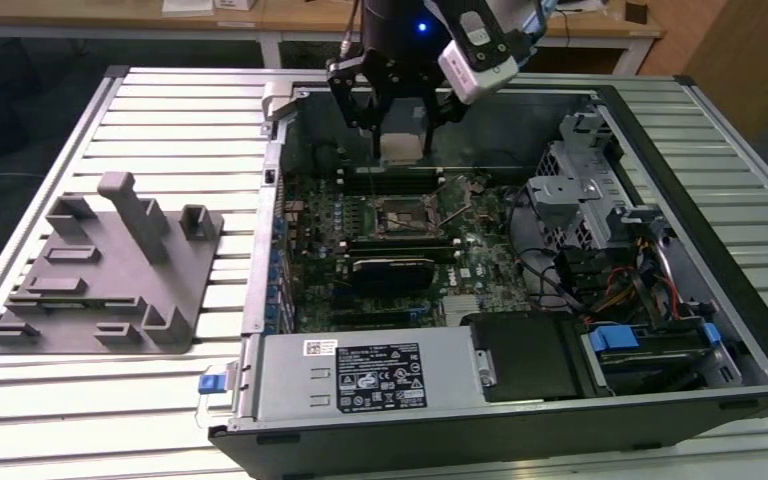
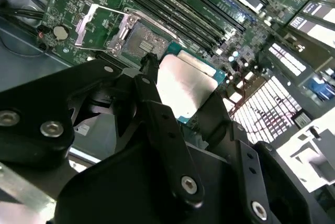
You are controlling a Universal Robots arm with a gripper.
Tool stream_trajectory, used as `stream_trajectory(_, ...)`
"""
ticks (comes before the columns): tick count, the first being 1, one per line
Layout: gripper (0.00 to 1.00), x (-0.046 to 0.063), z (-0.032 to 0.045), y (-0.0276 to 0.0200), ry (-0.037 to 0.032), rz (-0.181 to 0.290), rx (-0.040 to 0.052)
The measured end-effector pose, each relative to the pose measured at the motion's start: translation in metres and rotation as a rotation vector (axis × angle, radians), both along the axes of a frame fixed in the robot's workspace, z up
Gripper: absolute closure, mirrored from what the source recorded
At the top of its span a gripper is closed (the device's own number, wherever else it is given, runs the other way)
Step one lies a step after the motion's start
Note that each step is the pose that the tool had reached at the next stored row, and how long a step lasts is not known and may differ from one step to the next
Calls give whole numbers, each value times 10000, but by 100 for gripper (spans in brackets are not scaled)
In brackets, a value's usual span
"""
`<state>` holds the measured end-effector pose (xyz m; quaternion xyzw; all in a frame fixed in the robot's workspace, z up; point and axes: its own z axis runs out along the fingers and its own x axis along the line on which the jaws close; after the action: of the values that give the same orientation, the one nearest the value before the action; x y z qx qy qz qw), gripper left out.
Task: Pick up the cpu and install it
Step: 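Pick up the cpu and move it towards the insertion slot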
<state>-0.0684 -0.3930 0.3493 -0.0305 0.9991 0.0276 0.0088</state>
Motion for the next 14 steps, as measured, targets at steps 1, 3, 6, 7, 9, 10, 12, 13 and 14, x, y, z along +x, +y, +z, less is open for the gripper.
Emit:
stream_trajectory(1, 45, 10, -16, 1, 0, 54, 0)
stream_trajectory(3, 45, 29, -49, 4, 1, 162, -1)
stream_trajectory(6, 45, 53, -100, 9, 0, 327, 0)
stream_trajectory(7, 45, 61, -114, 10, 0, 382, 0)
stream_trajectory(9, 45, 78, -145, 12, 0, 487, 0)
stream_trajectory(10, 45, 86, -163, 13, 0, 525, 0)
stream_trajectory(12, 45, 97, -198, 13, 1, 535, 0)
stream_trajectory(13, 45, 104, -216, 13, 1, 535, 0)
stream_trajectory(14, 45, 112, -235, 13, 1, 535, 1)
